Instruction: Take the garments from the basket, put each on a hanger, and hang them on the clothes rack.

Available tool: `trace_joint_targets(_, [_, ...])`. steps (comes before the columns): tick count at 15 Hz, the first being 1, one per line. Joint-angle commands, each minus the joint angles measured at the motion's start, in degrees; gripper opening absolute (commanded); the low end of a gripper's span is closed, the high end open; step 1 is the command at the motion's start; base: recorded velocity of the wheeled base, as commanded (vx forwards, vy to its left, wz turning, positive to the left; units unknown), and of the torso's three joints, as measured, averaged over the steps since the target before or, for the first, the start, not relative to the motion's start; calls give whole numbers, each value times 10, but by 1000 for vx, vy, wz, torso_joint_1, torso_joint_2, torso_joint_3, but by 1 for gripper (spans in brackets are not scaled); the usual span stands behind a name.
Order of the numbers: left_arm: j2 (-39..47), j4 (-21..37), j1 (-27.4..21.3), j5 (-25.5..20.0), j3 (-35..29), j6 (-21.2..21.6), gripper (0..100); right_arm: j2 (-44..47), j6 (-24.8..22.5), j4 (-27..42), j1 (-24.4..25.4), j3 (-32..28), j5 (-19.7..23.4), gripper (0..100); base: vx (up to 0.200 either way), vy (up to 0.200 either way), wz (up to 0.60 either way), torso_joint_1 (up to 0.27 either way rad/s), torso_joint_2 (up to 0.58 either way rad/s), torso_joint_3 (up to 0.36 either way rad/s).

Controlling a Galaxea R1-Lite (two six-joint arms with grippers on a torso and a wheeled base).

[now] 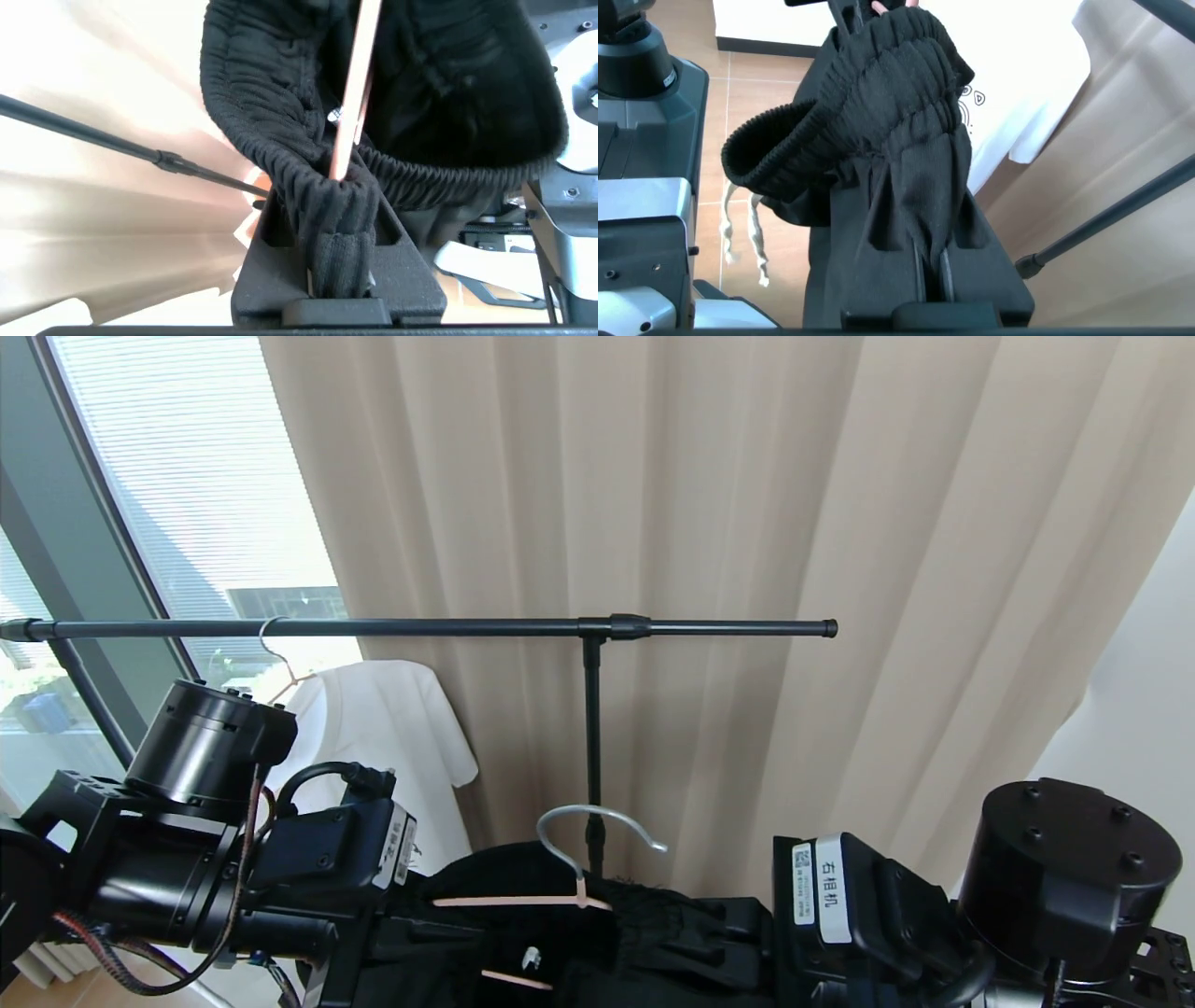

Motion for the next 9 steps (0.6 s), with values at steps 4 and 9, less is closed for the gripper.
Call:
trace_joint_targets(4, [-28, 0, 5, 0, 11, -2, 0, 4, 0, 3, -2, 0, -2, 100, 0, 0, 0, 0, 0, 0])
trace_joint_targets(9, [-43, -1, 53, 0, 22, -2, 0, -3, -12, 5, -49, 2, 1, 100, 0, 0, 0, 0, 0, 0])
